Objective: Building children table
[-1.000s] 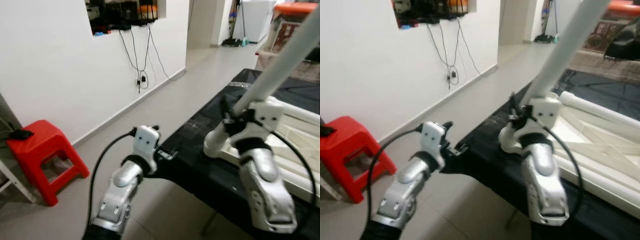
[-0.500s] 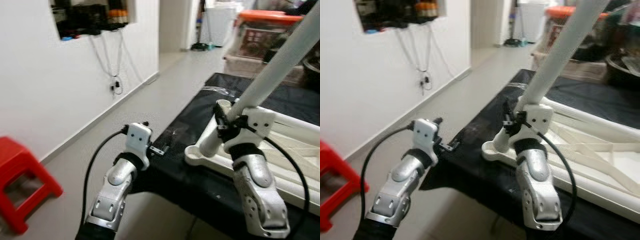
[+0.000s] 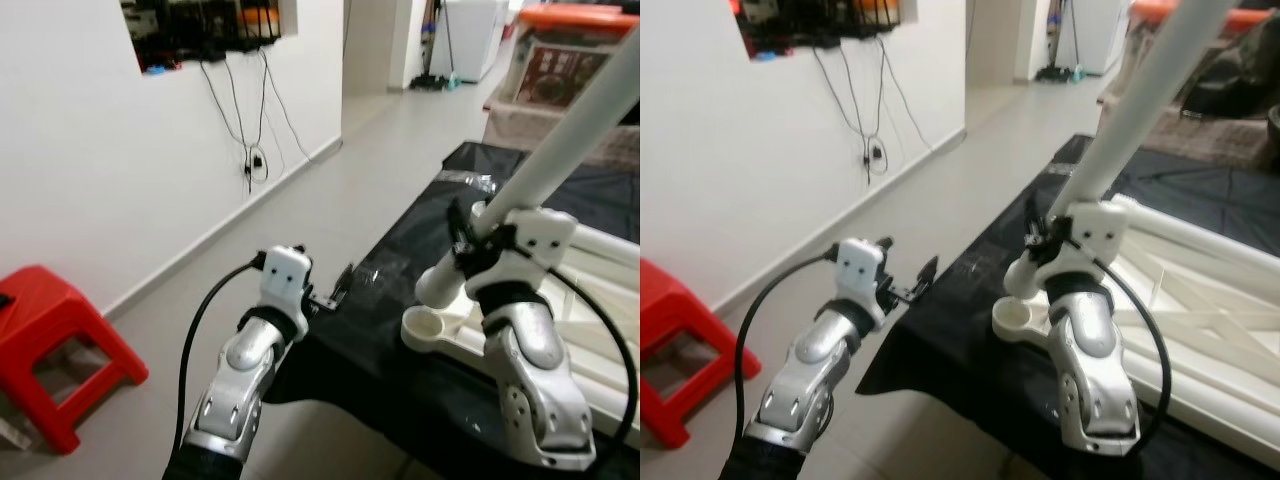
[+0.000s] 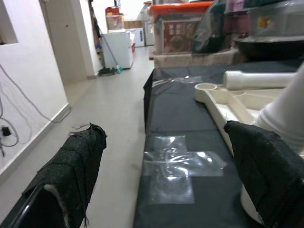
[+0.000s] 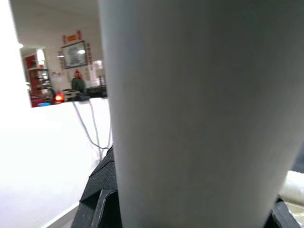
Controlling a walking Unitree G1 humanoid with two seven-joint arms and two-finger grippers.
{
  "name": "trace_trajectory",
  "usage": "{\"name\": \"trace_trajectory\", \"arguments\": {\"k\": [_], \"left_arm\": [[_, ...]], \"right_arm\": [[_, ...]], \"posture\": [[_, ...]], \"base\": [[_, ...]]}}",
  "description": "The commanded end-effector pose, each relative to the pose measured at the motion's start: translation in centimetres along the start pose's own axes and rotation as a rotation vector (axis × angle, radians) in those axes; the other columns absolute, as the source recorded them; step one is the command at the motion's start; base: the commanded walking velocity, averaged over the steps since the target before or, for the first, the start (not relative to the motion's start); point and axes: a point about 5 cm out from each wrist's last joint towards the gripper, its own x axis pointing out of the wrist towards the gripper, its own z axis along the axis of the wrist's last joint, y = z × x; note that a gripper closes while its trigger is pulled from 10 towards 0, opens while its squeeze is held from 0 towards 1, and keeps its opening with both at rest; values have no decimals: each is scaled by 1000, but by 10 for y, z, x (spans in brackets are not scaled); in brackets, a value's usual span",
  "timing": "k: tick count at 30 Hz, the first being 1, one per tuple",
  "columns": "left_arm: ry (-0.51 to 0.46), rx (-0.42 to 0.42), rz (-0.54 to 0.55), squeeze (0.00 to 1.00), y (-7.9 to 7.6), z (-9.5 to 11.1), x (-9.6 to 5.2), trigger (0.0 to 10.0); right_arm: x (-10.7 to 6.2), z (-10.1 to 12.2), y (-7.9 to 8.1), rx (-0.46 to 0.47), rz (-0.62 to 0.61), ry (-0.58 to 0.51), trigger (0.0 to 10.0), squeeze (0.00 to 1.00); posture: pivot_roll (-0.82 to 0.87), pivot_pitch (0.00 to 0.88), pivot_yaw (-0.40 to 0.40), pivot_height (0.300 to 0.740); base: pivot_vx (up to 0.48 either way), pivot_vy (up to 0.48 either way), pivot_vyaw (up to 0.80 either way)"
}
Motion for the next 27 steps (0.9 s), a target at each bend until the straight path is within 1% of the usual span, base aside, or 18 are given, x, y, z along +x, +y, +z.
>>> {"name": "trace_trajectory", "arguments": {"k": [1,4,7,9,10,11,12,13,17,18,19,20,21,22,24,25,26,27], "left_arm": [[14,0,-7,0,0,-3,-4,10000],[24,3,-36,0,-5,-6,-9,10000],[37,-10,-59,0,-11,-7,-16,10000],[38,-15,-64,0,-13,-6,-19,10000],[41,-16,-70,0,-15,-5,-22,10000],[41,-16,-70,0,-15,-5,-22,10000],[43,-16,-74,0,-17,-5,-23,10000],[48,-27,-93,0,-23,0,-31,10000],[48,-31,-98,0,-24,2,-33,10000],[52,-38,-107,0,-26,4,-35,10000],[52,-38,-107,0,-26,4,-35,10000],[51,-34,-121,0,-27,6,-37,10000],[52,-31,-132,0,-28,8,-38,10000],[51,-26,-141,0,-29,11,-40,10000],[51,-22,-146,0,-29,12,-42,10000],[60,-25,-154,0,-29,13,-44,10000],[60,-25,-154,0,-29,13,-44,10000],[65,-26,-158,0,-29,14,-45,10000]], "right_arm": [[3,0,0,11,20,-2,10000,0],[9,-2,-3,4,44,14,10000,0],[21,-5,-13,-3,81,42,10000,0],[23,-5,-16,-6,91,46,10000,0],[27,-5,-21,-13,97,57,10000,0],[27,-5,-21,-13,97,57,10000,0],[30,-6,-25,-17,100,64,10000,0],[43,-2,-36,-17,113,69,10000,0],[46,1,-37,-16,117,67,10000,0],[55,3,-42,7,140,77,10000,0],[55,3,-42,7,140,77,10000,0],[61,5,-43,37,184,84,10000,0],[66,6,-43,59,218,88,10000,0],[69,9,-43,75,255,91,10000,0],[71,11,-43,84,278,93,10000,0],[73,15,-38,131,390,106,10000,0],[73,15,-38,131,390,106,10000,0],[72,17,-35,149,462,113,10000,0]], "posture": [[27,0,-46,740],[29,0,-49,740],[34,14,-57,740],[35,17,-60,740],[38,32,-66,740],[38,32,-66,740],[38,32,-66,740],[48,100,-72,740],[49,106,-72,740],[52,131,-71,740],[52,131,-71,740],[58,172,-73,740],[58,172,-73,740],[58,201,-69,740],[58,201,-69,740],[62,235,-72,740],[62,235,-72,740],[64,246,-72,740]], "base": [[0,0,0],[0,0,0],[0,0,0],[0,0,0],[0,0,0],[0,0,0],[0,0,0],[0,0,0],[0,0,0],[0,0,0],[0,0,0],[0,0,0],[0,0,0],[0,0,0],[0,0,0],[0,0,0],[0,0,0],[0,0,0]]}}
